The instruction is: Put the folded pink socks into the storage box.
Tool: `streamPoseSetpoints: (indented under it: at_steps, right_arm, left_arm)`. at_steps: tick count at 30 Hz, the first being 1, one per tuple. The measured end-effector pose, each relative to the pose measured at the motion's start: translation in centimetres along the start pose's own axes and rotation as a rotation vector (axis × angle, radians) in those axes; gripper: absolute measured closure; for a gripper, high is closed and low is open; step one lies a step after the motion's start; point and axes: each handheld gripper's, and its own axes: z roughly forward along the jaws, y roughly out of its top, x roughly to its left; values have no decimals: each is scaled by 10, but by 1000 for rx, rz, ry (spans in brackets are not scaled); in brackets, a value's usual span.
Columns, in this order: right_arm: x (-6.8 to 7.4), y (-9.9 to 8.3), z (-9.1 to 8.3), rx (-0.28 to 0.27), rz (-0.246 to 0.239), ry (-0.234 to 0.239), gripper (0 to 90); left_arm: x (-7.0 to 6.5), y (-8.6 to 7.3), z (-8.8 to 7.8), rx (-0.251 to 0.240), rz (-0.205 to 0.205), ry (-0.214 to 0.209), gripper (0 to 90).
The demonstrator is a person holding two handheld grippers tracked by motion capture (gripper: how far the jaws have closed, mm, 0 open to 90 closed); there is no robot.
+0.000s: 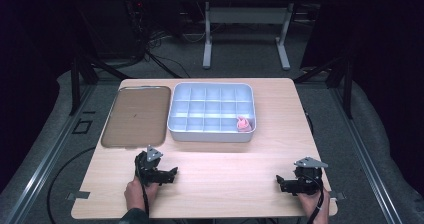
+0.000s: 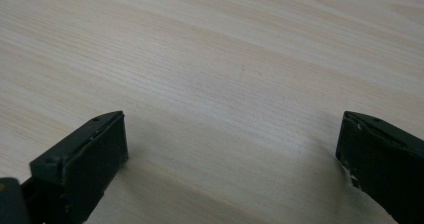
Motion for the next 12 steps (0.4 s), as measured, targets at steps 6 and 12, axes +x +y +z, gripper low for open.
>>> streamPoseSetpoints:
  at_steps: [6,12]
  right_arm:
    - [-3,-2,2,-24,15,14,0]
    - [-2,-2,3,-26,20,6,0]
  left_arm:
    - [0,0,0,0,2,0,0]
    - [0,0,0,1,2,0,0]
